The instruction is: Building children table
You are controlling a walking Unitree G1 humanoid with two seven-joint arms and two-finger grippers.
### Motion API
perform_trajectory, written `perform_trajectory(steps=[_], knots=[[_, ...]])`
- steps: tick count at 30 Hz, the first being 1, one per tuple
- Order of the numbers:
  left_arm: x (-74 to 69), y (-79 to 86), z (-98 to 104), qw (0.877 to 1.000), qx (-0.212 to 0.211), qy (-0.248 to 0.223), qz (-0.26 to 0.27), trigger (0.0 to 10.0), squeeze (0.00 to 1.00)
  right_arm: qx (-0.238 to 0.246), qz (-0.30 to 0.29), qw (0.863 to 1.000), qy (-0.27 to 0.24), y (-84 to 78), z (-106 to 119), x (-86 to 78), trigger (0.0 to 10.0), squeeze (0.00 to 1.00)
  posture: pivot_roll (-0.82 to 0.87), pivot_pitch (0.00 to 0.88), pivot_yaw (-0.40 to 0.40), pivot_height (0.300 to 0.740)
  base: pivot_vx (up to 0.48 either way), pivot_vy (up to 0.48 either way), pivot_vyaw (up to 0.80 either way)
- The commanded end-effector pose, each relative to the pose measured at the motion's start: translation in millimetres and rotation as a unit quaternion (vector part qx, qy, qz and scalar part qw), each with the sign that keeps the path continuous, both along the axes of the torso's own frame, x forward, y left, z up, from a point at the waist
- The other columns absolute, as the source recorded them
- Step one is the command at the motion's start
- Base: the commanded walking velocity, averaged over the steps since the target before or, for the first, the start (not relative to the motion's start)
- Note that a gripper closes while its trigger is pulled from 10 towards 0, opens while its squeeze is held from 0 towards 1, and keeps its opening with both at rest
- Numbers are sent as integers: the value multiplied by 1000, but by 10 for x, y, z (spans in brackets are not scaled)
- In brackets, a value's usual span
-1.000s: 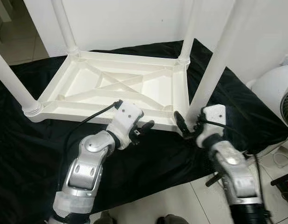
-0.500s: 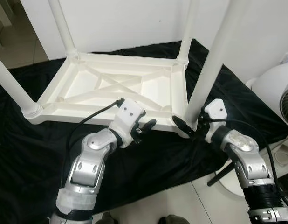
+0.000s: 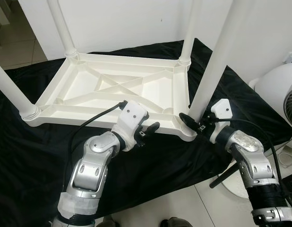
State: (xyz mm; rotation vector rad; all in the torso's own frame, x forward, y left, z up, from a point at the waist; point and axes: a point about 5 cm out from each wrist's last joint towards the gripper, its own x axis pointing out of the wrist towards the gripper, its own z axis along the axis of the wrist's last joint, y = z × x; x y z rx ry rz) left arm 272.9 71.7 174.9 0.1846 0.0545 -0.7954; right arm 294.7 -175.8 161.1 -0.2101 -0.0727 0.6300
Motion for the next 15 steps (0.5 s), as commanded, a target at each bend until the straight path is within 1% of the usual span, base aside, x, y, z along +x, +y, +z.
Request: perform_trajectory(steps=[1, 3, 4, 6, 9, 10, 11, 12, 13, 14, 15], knots=[[31, 63, -6, 998, 5, -11, 59, 10000, 0, 11, -38, 999, 22, 78, -73, -27, 10000, 0, -112, 62, 46, 740, 0, 0, 0], [35, 65, -6, 998, 5, -11, 60, 10000, 0, 25, -62, 998, 19, 98, -58, -32, 10000, 0, -112, 62, 46, 740, 0, 0, 0], [36, 62, -6, 998, 6, -11, 59, 10000, 0, 31, -81, 996, 15, 135, -50, -45, 10000, 0, -114, 62, 48, 740, 0, 0, 0], [35, 59, -4, 998, 6, -11, 58, 10000, 0, 34, -91, 995, 13, 159, -46, -52, 10000, 0, -114, 62, 48, 740, 0, 0, 0], [35, 59, -4, 998, 6, -11, 58, 10000, 0, 34, -91, 995, 13, 159, -46, -52, 10000, 0, -114, 62, 48, 740, 0, 0, 0], [30, 56, -6, 998, 7, -10, 55, 10000, 0, 45, -109, 993, 12, 216, -44, -72, 10000, 0, -118, 63, 53, 740, 0, 0, 0], [23, 52, -11, 999, 9, -8, 53, 10000, 0, 65, -153, 986, 16, 311, -55, -100, 10000, 0, -120, 65, 58, 740, 0, 0, 0], [23, 52, -11, 999, 9, -8, 53, 10000, 0, 65, -153, 986, 16, 311, -55, -100, 10000, 0, -120, 65, 58, 740, 0, 0, 0], [22, 51, -15, 999, 10, -6, 53, 10000, 0, 78, -203, 976, 15, 402, -63, -121, 10000, 0, -120, 66, 57, 740, 0, 0, 0], [25, 50, -16, 999, 11, -6, 53, 10000, 0, 95, -252, 963, 18, 478, -71, -133, 10000, 0, -120, 66, 57, 740, 0, 0, 0], [28, 50, -15, 999, 11, -6, 53, 10000, 0, 104, -282, 954, 20, 520, -76, -139, 10000, 0, -120, 66, 57, 740, 0, 0, 0]])
